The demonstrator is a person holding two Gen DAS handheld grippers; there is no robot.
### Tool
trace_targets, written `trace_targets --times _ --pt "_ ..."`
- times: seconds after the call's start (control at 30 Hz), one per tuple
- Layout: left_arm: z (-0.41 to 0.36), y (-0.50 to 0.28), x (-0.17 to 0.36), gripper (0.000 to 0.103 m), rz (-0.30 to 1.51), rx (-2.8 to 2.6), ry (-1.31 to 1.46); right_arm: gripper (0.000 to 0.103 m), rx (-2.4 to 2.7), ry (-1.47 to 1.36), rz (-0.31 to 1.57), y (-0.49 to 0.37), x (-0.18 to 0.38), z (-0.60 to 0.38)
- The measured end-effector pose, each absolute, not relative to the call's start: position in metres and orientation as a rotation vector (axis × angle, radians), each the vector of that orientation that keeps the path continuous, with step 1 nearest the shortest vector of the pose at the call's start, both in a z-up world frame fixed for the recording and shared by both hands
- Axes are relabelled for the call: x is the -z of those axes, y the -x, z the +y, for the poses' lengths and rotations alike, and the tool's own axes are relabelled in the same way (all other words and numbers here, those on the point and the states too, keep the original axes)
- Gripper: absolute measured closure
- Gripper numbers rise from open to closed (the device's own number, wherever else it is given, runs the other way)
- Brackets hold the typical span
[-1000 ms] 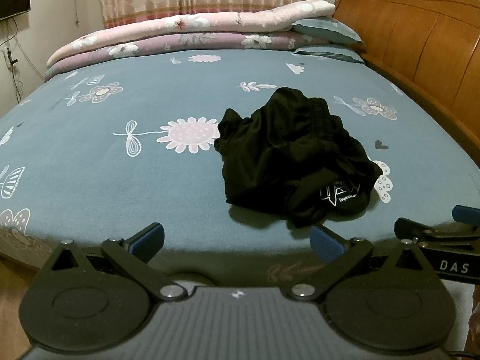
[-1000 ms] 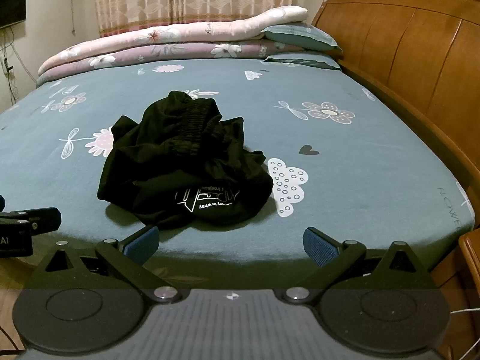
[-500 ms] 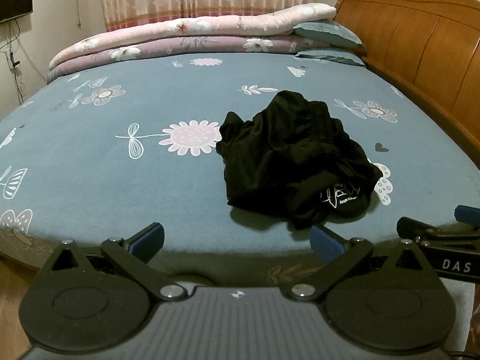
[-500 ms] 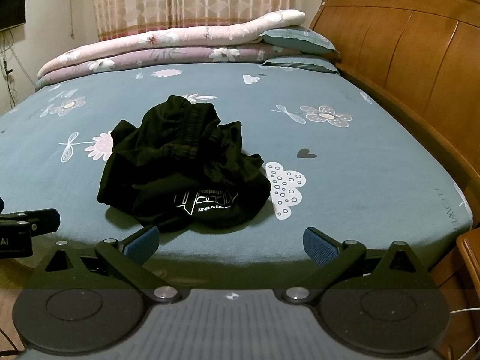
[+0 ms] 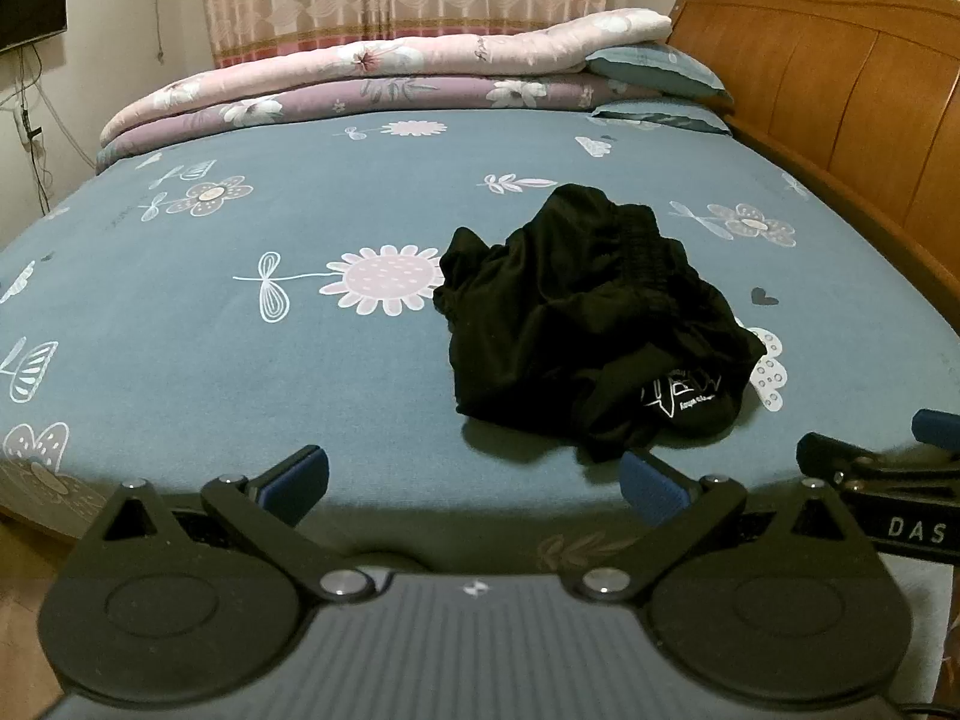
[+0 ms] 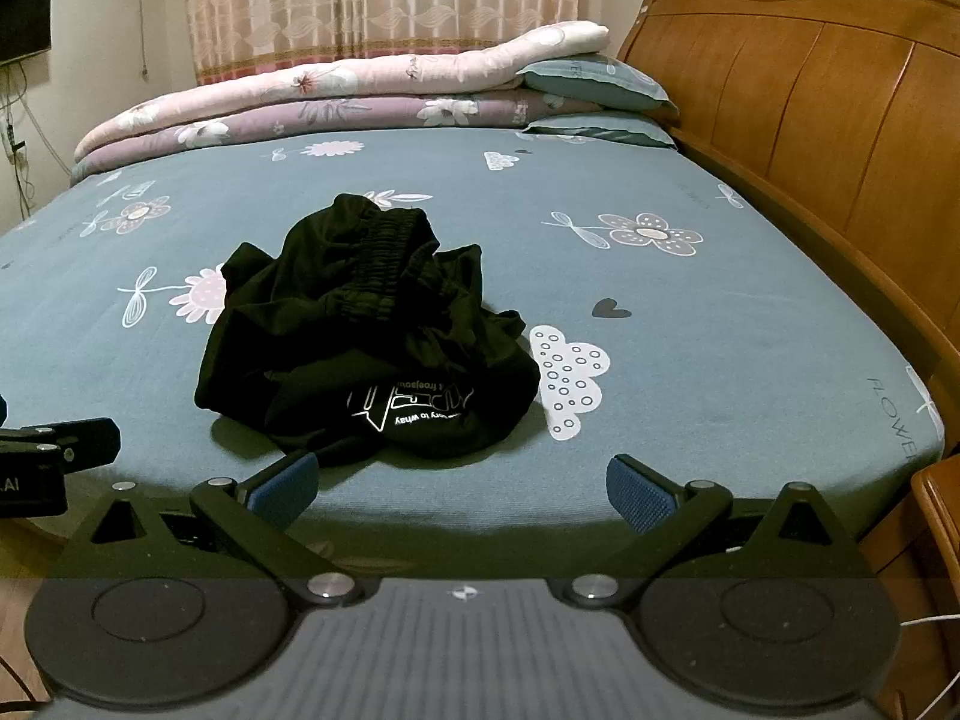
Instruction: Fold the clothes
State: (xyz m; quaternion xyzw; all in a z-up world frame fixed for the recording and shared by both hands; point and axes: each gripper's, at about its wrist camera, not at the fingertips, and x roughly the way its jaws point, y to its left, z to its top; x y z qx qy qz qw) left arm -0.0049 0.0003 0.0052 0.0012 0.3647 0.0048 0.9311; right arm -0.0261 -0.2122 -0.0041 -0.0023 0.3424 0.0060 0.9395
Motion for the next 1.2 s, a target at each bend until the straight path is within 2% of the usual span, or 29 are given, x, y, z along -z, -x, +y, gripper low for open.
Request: trace_targets --times 1.2 --pt "0.0009 0.0063 -0.0054 0.000 0.746 -0.011 -0.007 0.000 -0.016 0.010 0.706 0.0267 0.0046 -0.2114"
